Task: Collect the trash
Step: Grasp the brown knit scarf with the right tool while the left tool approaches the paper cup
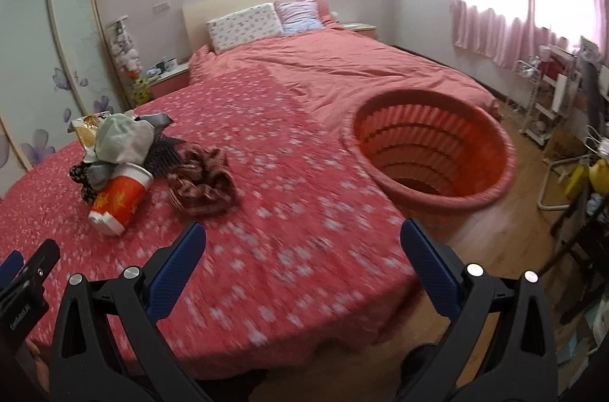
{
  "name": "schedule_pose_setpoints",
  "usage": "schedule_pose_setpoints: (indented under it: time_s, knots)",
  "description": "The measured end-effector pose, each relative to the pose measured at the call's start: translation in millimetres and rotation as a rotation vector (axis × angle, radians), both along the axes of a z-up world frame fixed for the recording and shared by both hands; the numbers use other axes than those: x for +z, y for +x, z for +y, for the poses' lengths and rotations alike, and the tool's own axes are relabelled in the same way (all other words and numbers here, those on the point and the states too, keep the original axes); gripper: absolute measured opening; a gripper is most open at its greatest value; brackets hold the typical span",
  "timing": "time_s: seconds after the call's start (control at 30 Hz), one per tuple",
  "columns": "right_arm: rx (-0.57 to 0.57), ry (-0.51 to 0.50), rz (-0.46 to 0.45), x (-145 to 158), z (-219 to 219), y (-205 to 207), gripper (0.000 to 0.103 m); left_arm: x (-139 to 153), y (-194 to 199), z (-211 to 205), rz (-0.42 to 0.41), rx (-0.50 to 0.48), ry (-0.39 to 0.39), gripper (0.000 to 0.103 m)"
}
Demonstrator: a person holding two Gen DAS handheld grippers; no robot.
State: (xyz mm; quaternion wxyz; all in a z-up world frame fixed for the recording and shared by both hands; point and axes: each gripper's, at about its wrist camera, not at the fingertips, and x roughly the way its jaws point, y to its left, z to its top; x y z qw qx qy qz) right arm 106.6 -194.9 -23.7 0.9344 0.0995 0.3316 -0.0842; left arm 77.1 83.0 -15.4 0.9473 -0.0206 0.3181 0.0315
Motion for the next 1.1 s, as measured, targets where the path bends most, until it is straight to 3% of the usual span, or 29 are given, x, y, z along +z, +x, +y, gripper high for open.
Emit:
schedule_pose_setpoints:
  time_s: [0.3,0.43,0.53,0.7,0.93,1.1]
  knots:
    - [0.102,-0.005,0.046,-9.8,33.8,65.0,0.083,-5.4,36.4,13.9,0.016,-0.012,-0.002,0.099]
    - [0.121,-0.014,0.102,-21.9,41.1,84.9,0.062,-11.3,49.1,19.5,0.040,-0.013,-0.030,0.099]
    - [0.112,0.023,0.138,-30.0,36.2,97.4,0.056,-14.0,54.8,22.7,0.043,-0.015,-0.043,0.099]
    - [0.140,0.003,0.181,-41.2,42.7,108.2,0.049,-18.8,65.2,22.5,0.055,-0.034,-0.060,0.099]
    - [0.169,0.020,0.193,-42.6,40.1,109.2,0.014,-25.2,79.9,6.9,0.090,-0.077,-0.059,0.099]
    - [0.123,0.023,0.170,-37.8,23.4,98.7,0.011,-31.5,89.5,-5.8,0.124,-0.106,-0.051,0.099]
